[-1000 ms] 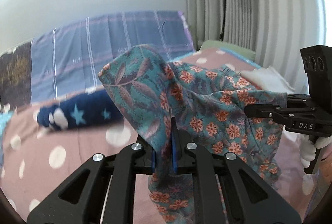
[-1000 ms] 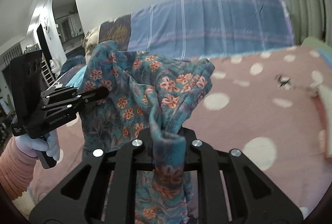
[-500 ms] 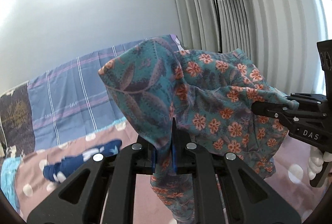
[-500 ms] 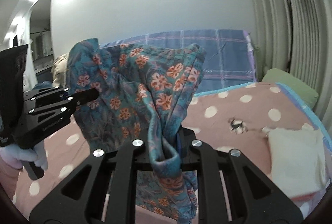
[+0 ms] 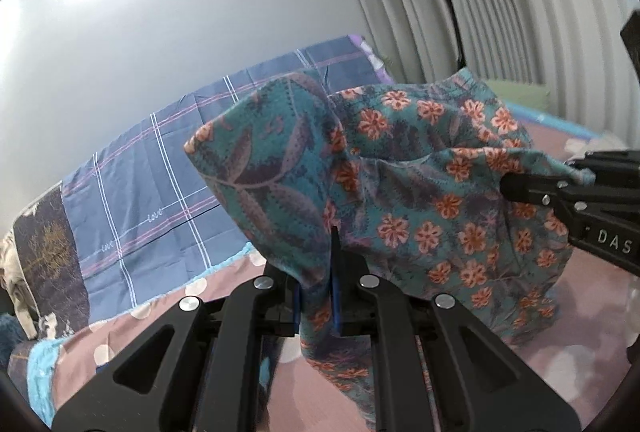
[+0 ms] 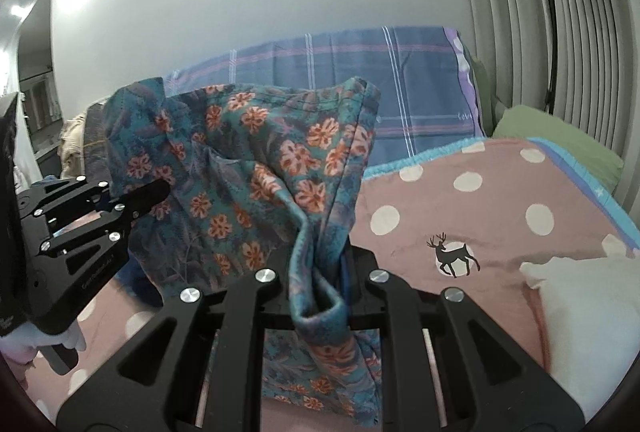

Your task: Fold small clothes

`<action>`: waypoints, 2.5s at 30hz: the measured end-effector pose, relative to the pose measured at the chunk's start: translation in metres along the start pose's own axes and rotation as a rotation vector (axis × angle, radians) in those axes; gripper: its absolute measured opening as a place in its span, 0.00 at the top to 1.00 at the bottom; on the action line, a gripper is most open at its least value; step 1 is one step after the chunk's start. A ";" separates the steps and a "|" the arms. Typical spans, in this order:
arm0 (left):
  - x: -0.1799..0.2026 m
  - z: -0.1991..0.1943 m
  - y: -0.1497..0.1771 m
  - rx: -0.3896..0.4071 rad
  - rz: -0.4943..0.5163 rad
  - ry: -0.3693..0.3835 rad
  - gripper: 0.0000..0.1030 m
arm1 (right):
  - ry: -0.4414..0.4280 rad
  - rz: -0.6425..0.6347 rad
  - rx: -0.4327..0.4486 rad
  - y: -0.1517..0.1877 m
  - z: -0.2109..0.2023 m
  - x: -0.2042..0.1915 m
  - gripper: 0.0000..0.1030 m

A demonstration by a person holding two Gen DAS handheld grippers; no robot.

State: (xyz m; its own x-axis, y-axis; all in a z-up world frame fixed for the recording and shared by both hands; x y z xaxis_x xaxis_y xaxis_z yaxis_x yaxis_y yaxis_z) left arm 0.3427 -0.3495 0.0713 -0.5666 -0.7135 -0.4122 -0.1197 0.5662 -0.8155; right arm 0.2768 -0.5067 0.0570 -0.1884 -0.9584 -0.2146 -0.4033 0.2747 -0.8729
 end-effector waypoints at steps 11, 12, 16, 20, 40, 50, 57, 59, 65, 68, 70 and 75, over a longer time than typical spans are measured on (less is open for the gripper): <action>-0.009 0.078 0.060 -0.125 -0.074 -0.071 0.70 | 0.166 0.073 -0.113 0.048 0.073 0.042 0.78; -0.008 0.081 0.071 -0.151 -0.089 -0.037 0.70 | 0.163 0.068 -0.136 0.058 0.076 0.045 0.78; 0.010 0.100 0.106 -0.267 -0.086 0.075 0.66 | 0.138 0.064 -0.258 0.091 0.088 0.049 0.71; 0.039 0.104 0.137 -0.326 -0.012 0.067 0.68 | 0.166 0.053 -0.357 0.122 0.098 0.048 0.61; 0.032 -0.100 0.128 -0.082 -0.215 0.109 0.18 | 0.117 0.035 -0.186 0.165 -0.106 0.005 0.16; 0.044 -0.218 0.136 0.028 -0.280 0.074 0.02 | 0.186 0.000 -0.054 0.182 -0.223 -0.032 0.02; 0.046 -0.273 0.164 -0.023 -0.332 0.016 0.02 | 0.234 0.084 -0.029 0.200 -0.274 -0.046 0.02; 0.049 -0.283 0.173 -0.037 -0.340 0.028 0.02 | 0.239 0.106 -0.022 0.208 -0.285 -0.050 0.02; 0.051 -0.305 0.196 -0.099 -0.369 -0.008 0.02 | 0.243 0.103 -0.027 0.217 -0.300 -0.067 0.02; 0.050 -0.314 0.200 -0.111 -0.372 -0.026 0.01 | 0.236 0.106 -0.025 0.217 -0.308 -0.073 0.02; 0.050 -0.321 0.201 -0.103 -0.367 -0.029 0.01 | 0.245 0.093 -0.019 0.217 -0.309 -0.078 0.02; 0.053 -0.329 0.200 -0.092 -0.365 -0.019 0.01 | 0.254 0.063 -0.011 0.218 -0.312 -0.088 0.02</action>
State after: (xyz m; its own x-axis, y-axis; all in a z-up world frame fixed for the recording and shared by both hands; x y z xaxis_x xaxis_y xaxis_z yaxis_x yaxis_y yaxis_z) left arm 0.0206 -0.1386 0.0196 -0.4584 -0.8820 -0.1095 -0.3841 0.3077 -0.8705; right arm -0.0739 -0.3380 0.0224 -0.4319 -0.8894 -0.1496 -0.3935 0.3351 -0.8561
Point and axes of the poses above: each gripper's, at about its wrist camera, not at the fingertips, and z roughly the way its jaws point, x to its right, y to its underside, the point moved 1 cm from there along z, roughly the way its jaws point, and after that the axes turned 5 degrees about z, right-handed, at the moved point
